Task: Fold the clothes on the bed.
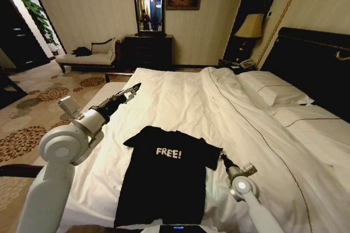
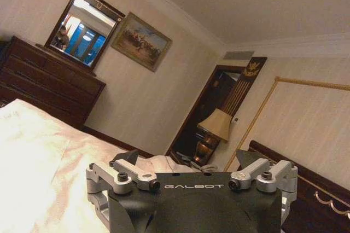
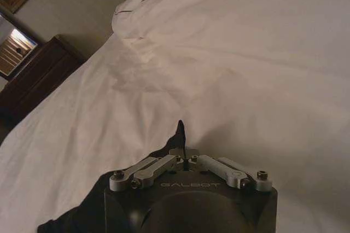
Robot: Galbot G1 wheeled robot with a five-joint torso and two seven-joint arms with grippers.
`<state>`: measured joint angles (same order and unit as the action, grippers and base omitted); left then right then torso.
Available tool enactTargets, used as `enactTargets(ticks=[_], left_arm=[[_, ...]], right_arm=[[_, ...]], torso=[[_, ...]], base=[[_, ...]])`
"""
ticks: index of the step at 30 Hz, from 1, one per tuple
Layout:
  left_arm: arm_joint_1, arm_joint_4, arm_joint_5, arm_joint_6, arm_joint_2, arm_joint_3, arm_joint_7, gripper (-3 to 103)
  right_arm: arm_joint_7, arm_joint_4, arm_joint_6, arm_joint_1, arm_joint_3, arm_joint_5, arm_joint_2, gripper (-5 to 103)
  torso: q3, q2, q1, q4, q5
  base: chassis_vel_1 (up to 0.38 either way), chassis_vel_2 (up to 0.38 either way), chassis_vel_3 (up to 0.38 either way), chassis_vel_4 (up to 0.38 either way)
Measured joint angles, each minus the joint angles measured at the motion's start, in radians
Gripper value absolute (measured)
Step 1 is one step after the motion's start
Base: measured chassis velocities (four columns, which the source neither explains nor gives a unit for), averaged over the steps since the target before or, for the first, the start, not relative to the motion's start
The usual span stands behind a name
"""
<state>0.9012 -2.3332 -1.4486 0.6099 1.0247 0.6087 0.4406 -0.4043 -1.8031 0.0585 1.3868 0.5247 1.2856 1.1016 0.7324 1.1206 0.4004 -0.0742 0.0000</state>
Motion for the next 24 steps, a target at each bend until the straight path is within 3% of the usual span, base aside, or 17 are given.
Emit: enactTargets(ticks=[17, 22, 24], left_arm=[[0.015, -0.006, 0.023, -0.001, 0.004, -0.041, -0.003, 100], [0.059, -0.004, 0.062, -0.003, 0.008, -0.054, -0.008, 100], [0.085, 0.004, 0.081, -0.007, 0.012, -0.057, -0.01, 100]], right_arm=[[-0.021, 0.062, 0.006, -0.027, -0.011, -0.043, 0.005, 0], [-0.023, 0.069, 0.007, -0.028, -0.012, -0.063, 0.016, -3], [-0.023, 0.073, 0.006, -0.029, -0.012, -0.069, 0.019, 1]], torso=[[0.0, 0.0, 0.0, 0.0, 0.0], [0.0, 0.0, 0.0, -0.0001, 0.0], [0.0, 0.0, 0.0, -0.0001, 0.0]], base=[[0.0, 0.0, 0.0, 0.0], [0.0, 0.0, 0.0, 0.0], [0.0, 0.0, 0.0, 0.0]])
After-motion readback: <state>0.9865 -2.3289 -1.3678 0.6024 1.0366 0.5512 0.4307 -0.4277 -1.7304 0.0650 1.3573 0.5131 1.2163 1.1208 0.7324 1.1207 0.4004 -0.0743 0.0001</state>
